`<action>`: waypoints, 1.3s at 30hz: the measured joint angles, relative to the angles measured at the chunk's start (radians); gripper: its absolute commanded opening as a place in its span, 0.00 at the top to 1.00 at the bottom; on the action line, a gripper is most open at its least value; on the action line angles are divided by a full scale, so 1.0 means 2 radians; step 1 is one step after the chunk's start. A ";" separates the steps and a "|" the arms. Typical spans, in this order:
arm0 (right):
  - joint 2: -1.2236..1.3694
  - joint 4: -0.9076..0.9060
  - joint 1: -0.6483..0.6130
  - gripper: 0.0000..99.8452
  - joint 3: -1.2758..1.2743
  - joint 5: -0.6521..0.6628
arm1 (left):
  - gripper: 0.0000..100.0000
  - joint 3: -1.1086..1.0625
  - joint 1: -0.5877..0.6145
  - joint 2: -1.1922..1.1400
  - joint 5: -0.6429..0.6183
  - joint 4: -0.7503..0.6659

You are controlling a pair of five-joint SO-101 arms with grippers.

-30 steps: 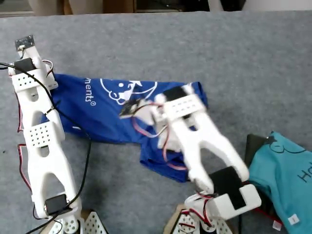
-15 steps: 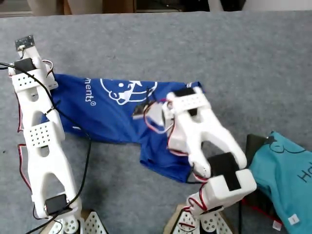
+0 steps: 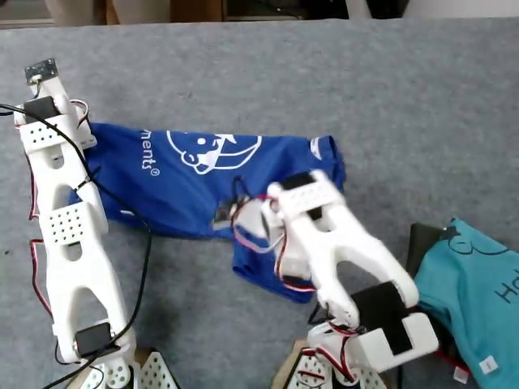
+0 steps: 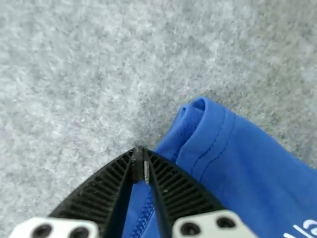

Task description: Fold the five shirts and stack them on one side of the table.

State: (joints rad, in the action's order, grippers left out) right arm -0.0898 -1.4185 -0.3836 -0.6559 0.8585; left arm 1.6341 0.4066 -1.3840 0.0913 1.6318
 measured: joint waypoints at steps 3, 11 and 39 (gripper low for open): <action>-0.004 -0.042 0.033 1.00 0.099 0.000 | 0.98 0.000 0.000 0.000 0.000 -0.001; 0.153 -0.044 0.087 1.00 0.376 -0.039 | 0.98 0.000 -0.008 0.058 0.002 0.013; 0.657 -0.175 0.160 1.00 1.013 -0.036 | 0.98 0.004 -0.025 -0.019 0.000 -0.120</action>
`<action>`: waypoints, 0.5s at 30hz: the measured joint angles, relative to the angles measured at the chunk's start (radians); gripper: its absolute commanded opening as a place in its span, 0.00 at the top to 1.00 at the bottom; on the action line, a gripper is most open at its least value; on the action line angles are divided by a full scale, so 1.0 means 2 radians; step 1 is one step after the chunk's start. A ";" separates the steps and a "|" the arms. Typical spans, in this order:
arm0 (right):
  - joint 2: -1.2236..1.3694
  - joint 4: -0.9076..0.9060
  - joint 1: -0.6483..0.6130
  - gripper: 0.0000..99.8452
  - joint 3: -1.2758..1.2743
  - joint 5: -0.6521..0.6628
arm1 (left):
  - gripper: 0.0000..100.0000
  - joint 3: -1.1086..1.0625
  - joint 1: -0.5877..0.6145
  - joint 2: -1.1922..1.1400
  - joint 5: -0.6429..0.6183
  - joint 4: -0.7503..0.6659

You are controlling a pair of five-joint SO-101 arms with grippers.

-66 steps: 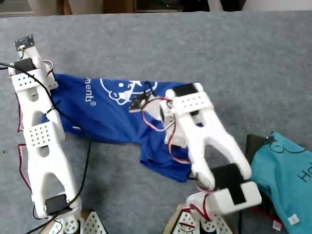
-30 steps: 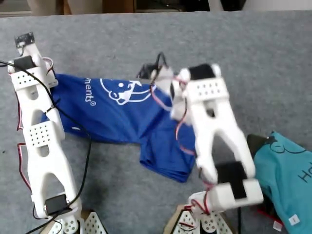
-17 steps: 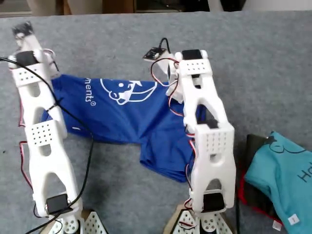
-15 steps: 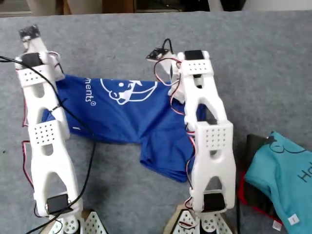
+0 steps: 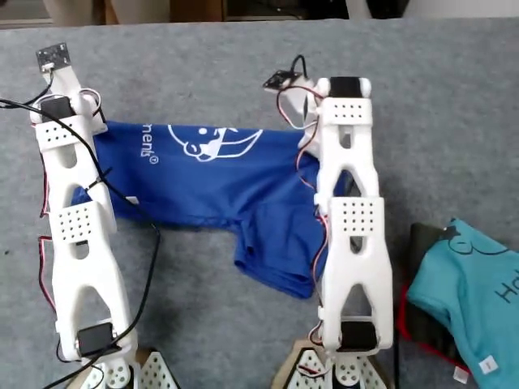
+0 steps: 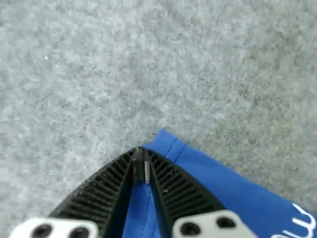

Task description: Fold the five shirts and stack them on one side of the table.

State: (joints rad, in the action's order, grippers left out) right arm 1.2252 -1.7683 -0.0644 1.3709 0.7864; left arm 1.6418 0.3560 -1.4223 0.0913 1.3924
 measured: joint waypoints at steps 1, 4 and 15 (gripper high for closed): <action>-0.001 0.000 -0.002 1.00 0.001 0.000 | 0.98 0.000 0.000 0.001 0.000 0.000; -0.013 0.000 -0.015 1.00 -0.015 0.000 | 0.98 -0.001 0.004 0.019 0.000 0.022; -0.267 0.000 -0.040 1.00 -0.279 0.005 | 0.98 -0.001 0.018 0.122 0.002 0.134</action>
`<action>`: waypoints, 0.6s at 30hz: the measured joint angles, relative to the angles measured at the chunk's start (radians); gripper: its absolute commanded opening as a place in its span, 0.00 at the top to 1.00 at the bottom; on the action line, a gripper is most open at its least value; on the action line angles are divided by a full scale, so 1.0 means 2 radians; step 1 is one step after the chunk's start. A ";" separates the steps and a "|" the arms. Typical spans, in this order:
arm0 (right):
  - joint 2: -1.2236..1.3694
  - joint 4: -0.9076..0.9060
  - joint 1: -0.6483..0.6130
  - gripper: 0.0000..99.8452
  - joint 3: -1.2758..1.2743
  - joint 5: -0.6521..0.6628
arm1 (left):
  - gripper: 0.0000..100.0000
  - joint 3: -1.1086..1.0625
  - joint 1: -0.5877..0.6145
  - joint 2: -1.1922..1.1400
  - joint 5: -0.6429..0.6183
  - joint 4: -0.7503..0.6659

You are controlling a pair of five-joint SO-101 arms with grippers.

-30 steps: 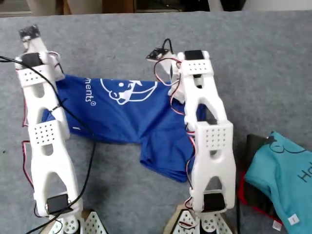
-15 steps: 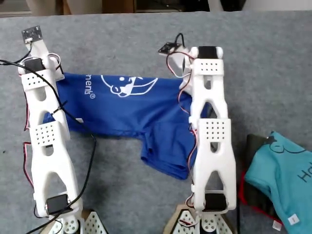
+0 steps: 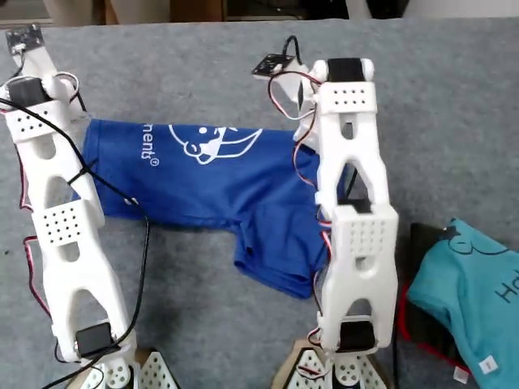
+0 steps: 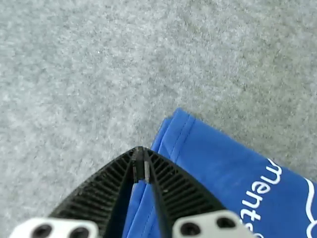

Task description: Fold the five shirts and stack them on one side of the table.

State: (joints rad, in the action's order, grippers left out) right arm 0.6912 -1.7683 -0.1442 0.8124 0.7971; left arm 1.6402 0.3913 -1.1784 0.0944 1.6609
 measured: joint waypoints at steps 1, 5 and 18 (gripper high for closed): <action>-0.029 0.000 -0.008 1.00 -0.037 0.007 | 0.98 0.000 0.002 0.001 -0.001 0.003; -0.148 0.031 -0.046 1.00 -0.199 0.019 | 0.98 0.000 0.010 0.001 -0.018 0.005; -0.259 0.207 -0.111 1.00 -0.519 -0.001 | 0.98 0.000 -0.008 0.002 -0.019 0.033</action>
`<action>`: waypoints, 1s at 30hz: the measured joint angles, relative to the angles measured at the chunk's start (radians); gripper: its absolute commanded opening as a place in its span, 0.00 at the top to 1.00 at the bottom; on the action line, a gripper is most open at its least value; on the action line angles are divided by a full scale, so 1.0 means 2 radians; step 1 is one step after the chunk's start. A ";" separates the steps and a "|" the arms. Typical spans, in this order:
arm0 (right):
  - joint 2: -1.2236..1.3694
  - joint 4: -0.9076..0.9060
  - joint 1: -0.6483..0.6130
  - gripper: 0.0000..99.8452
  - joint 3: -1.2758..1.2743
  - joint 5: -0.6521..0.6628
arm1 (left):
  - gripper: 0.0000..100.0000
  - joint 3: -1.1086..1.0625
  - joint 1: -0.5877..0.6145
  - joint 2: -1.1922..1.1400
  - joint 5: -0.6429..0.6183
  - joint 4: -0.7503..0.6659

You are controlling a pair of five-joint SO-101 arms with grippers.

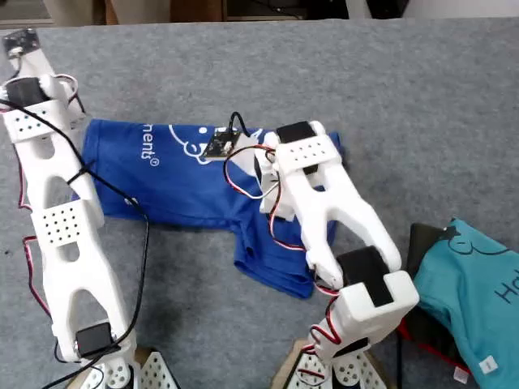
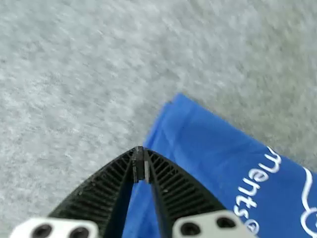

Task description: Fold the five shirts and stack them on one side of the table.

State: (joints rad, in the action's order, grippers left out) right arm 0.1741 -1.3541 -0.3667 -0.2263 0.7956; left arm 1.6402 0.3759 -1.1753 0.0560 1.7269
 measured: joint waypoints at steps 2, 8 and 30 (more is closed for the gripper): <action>0.005 0.000 -0.013 1.00 -0.001 -0.007 | 0.98 0.000 -0.008 0.015 0.000 0.009; 0.005 0.006 -0.070 1.00 -0.010 -0.028 | 0.98 -0.040 -0.010 0.117 0.000 0.012; 0.005 0.078 -0.113 1.00 -0.130 -0.032 | 0.98 -0.662 -0.035 0.509 0.005 -0.177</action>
State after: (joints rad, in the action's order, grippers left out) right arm 0.1834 -1.1976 -0.5923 -0.4856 0.7311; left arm 0.3161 0.3053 -0.1580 0.0652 1.3725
